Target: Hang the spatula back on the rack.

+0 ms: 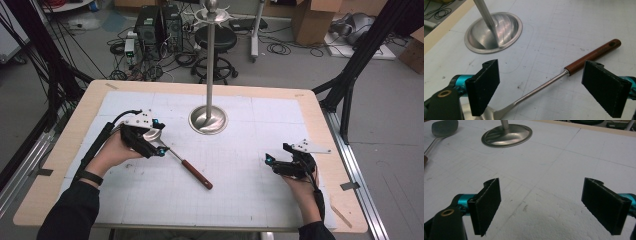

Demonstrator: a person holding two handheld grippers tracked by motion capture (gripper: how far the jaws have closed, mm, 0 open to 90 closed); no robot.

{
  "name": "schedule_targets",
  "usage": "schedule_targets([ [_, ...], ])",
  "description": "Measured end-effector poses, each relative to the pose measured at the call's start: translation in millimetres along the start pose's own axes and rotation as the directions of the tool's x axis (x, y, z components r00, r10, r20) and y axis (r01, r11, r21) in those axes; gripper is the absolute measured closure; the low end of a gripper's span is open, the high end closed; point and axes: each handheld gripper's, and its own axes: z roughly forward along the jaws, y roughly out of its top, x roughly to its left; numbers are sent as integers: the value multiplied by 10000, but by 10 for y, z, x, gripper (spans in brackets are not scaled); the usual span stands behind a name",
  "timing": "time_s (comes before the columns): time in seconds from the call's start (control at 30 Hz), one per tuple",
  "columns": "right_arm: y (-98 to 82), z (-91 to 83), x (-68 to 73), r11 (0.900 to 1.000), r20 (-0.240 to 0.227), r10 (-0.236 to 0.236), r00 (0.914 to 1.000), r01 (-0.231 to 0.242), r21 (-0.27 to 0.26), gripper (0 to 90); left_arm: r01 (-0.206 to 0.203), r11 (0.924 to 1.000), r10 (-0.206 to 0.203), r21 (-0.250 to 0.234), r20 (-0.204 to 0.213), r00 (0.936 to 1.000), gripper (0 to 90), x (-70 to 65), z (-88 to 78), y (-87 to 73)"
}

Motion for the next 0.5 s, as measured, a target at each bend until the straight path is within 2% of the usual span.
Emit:
schedule_targets([
  [0.23, -6, 17, -3, 10000, -45, 38, 10000, -37, 64, 150, -161, 9992, 145, 354, 464, 9988, 209, 26, 175, -75],
  [0.4, -9, 15, 4, 9999, -55, 26, 10000, -25, 115, 150, -439, 9945, 379, 956, 636, 9973, 254, 44, 318, -141],
  [0.5, -10, 17, 8, 9999, -63, 42, 10000, -41, 131, 150, -705, 9912, 628, 1124, 702, 9956, 274, 51, 375, -154],
])
